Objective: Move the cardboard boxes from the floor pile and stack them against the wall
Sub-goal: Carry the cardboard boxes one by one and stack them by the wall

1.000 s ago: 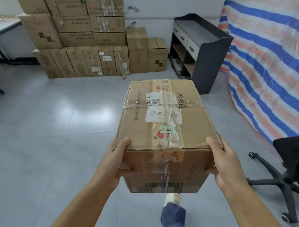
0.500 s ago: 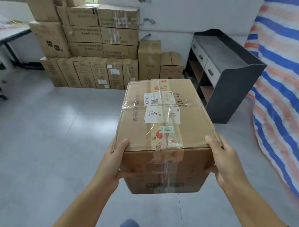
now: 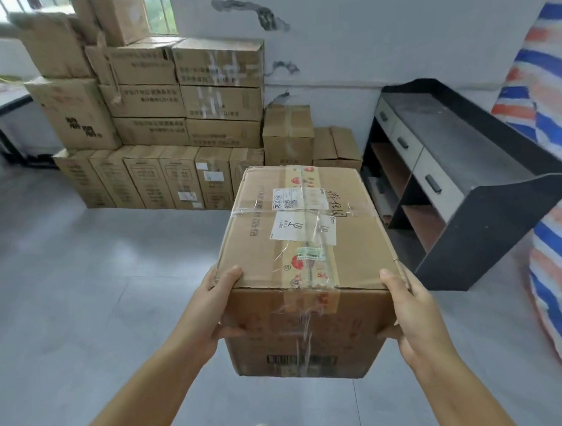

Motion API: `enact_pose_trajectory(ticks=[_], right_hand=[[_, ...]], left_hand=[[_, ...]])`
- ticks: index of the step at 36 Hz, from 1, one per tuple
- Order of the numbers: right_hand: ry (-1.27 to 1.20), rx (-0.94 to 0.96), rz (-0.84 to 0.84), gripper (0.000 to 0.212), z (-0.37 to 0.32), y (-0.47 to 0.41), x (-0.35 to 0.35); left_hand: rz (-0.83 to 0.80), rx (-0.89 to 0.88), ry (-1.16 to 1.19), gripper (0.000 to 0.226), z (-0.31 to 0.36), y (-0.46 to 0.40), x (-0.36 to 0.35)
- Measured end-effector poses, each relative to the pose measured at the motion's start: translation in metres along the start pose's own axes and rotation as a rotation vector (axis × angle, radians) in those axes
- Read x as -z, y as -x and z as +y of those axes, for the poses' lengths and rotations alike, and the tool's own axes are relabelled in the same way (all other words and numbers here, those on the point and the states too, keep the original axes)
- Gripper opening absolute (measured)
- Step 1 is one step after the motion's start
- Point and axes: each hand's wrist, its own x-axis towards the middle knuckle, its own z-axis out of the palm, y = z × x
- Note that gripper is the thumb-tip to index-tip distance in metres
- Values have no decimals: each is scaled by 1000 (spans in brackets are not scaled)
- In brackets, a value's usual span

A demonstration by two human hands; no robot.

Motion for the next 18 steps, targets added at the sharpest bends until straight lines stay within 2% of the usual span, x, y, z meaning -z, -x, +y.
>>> enact_pose_trajectory(ticks=[12, 18], right_hand=[[36, 15, 18, 17, -58, -211, -66], [32, 22, -30, 25, -84, -347, -85]], left_hand=[[-17, 31, -31, 23, 88, -205, -78], [8, 19, -1, 27, 124, -309, -138]])
